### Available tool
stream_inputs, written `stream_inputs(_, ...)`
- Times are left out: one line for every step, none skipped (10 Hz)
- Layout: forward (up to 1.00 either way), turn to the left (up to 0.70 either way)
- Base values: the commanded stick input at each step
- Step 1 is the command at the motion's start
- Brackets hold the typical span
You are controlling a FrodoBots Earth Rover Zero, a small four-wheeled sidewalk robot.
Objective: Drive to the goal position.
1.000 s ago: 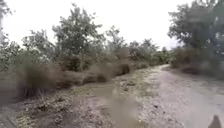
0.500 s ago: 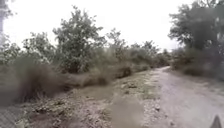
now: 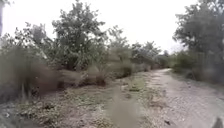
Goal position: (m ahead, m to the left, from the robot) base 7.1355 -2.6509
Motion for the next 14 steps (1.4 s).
stream_inputs(0.69,-0.34)
stream_inputs(0.67,-0.34)
stream_inputs(0.66,-0.33)
stream_inputs(0.66,-0.33)
stream_inputs(0.66,-0.33)
stream_inputs(0.66,-0.33)
stream_inputs(0.66,-0.33)
stream_inputs(0.66,-0.33)
stream_inputs(0.66,-0.3)
stream_inputs(0.66,-0.21)
stream_inputs(0.66,0.0)
stream_inputs(0.68,0.0)
stream_inputs(0.69,0.0)
stream_inputs(0.69,0.0)
